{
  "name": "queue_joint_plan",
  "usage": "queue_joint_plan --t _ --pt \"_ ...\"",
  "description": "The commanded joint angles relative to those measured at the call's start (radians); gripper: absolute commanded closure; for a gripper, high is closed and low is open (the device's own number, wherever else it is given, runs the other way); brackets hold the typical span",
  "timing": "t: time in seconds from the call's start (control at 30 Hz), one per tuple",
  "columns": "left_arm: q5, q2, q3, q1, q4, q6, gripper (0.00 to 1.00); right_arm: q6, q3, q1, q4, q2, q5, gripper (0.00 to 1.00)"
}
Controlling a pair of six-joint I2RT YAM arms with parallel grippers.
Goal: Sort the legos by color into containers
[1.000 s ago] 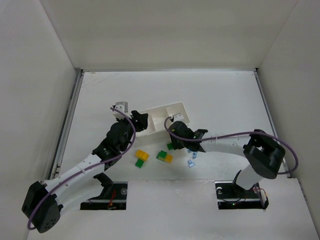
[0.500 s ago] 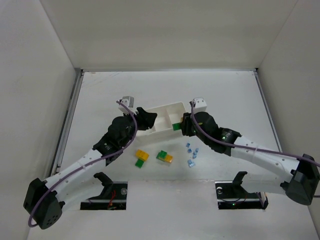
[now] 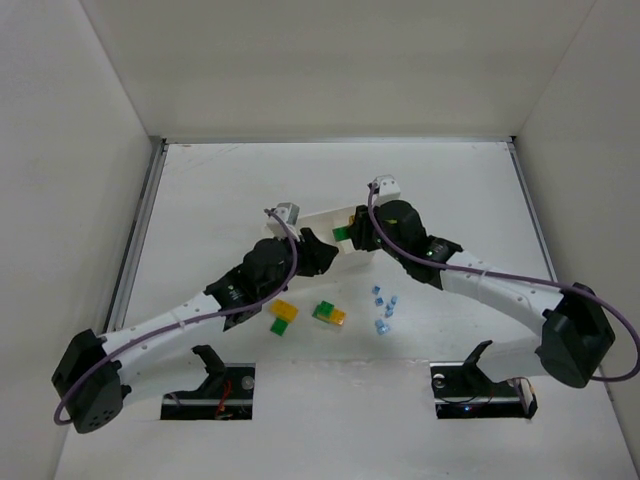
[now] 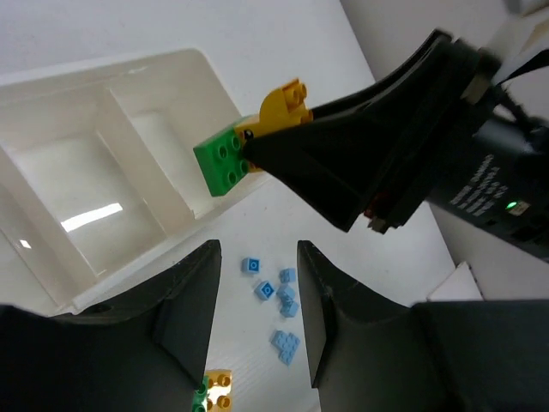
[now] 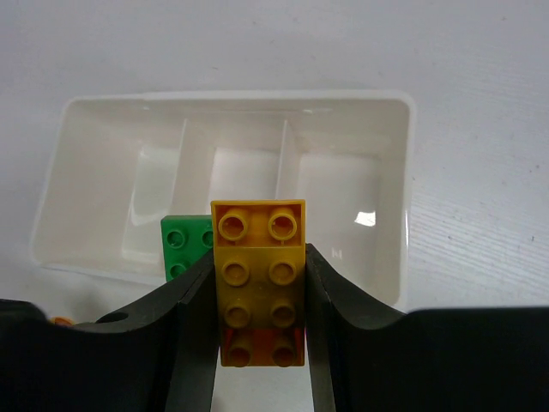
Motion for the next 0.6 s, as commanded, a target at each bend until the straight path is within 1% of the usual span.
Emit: queue_joint_plan --t 0.0,0.1,0.23,0.33,0.47,0.57 --pt "-0.052 0.048 0.052 -0.025 0.019 -0.002 0.62 -0.005 0.015 -0.005 0.113 -0.037 -0.057 0.82" --pt "-0.055 0.102 0.066 -0.031 0.051 0.003 0.62 0.012 -0.006 -0.005 0.125 -0.053 -0.088 0.82" --pt "-0.055 0.132 0.066 -0.034 0.116 0.004 0.61 0.018 -0.025 -0.005 0.141 -0.062 -0.097 0.82" --pt "-0.055 0.143 0.066 -0.023 0.134 0.003 0.61 0.028 -0.04 -0.005 0.158 -0.068 -0.117 0.82" --pt "-0.055 0.131 0.038 -0.026 0.216 0.003 0.61 0.036 -0.049 -0.008 0.162 -0.057 -0.128 0.82" --pt "-0.064 0.135 0.032 -0.014 0.225 0.001 0.62 0.041 -0.054 -0.008 0.17 -0.057 -0.131 0.82"
